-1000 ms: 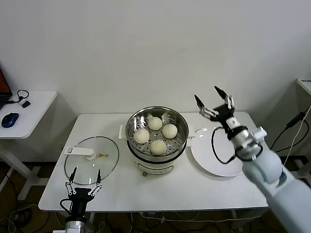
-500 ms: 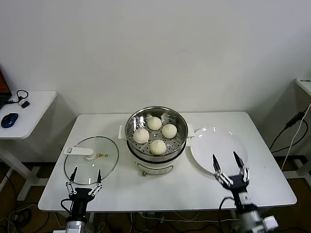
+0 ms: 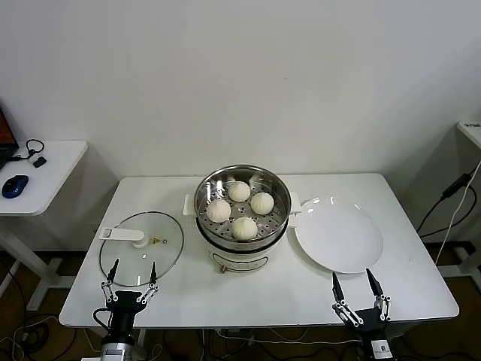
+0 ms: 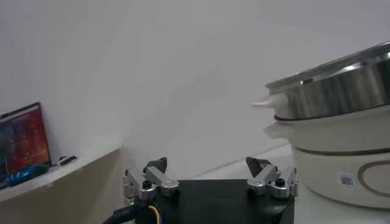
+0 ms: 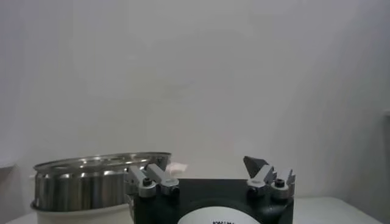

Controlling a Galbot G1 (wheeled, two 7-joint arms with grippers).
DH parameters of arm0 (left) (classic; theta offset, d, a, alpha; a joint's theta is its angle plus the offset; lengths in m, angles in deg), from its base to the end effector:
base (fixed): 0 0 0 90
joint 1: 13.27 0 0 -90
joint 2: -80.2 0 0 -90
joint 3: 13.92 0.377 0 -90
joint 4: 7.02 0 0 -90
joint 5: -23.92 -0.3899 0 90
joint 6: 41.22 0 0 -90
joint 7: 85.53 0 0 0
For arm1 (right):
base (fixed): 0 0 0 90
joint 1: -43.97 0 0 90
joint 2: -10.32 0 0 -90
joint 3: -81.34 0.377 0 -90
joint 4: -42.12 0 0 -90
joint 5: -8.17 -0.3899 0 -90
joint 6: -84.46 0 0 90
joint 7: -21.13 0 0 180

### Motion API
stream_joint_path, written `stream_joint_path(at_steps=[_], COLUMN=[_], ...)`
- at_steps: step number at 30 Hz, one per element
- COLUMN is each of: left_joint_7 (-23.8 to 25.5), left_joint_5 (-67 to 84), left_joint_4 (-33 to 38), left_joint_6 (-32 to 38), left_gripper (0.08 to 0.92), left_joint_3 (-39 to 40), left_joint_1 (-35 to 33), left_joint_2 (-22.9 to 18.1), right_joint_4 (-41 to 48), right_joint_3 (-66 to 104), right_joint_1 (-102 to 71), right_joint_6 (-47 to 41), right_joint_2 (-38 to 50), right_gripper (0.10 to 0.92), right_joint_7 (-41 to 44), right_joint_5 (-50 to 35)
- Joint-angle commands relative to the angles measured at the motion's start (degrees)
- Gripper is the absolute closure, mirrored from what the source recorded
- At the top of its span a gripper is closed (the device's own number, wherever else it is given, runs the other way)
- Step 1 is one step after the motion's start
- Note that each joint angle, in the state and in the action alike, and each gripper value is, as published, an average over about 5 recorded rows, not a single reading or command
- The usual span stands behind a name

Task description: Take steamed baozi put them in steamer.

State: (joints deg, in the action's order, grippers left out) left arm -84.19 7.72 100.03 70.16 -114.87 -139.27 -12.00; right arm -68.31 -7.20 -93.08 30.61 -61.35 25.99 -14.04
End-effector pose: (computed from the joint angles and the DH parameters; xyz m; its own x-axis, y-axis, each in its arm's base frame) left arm 0.1402 0.0607 -0.4297 -0.9986 -0.0511 -0.0159 -0.0535 0.9383 0.3417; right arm 0.0836 -0.0846 -0.4212 -0.9807 -0.1084 -0.1629 -0.1250 0.9875 0.0959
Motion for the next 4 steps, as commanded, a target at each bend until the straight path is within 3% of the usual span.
stream_joint_path(at_steps=[1,4], left_joint_7=[0.03,0.08], left_joint_5=[0.50,0.72], left_joint_4=[0.37,0.52], left_joint_6=[-0.09,-0.16], left_gripper=[0.177,0.177], left_joint_3=[0.08,0.13], left_joint_1=[-0.10,-0.18], left_joint_2=[-2.80,-2.80], right_joint_4=[0.54,0.50], right_joint_3=[0.37,0.33], right_joint_1=[-2.94,-2.89], right_joint_6=[2.92,2.86], right_joint_2=[-2.25,-2.35], right_gripper=[0.203,0.203], right_joint_7=[0.86,0.89], right_joint_5=[1.38,1.36])
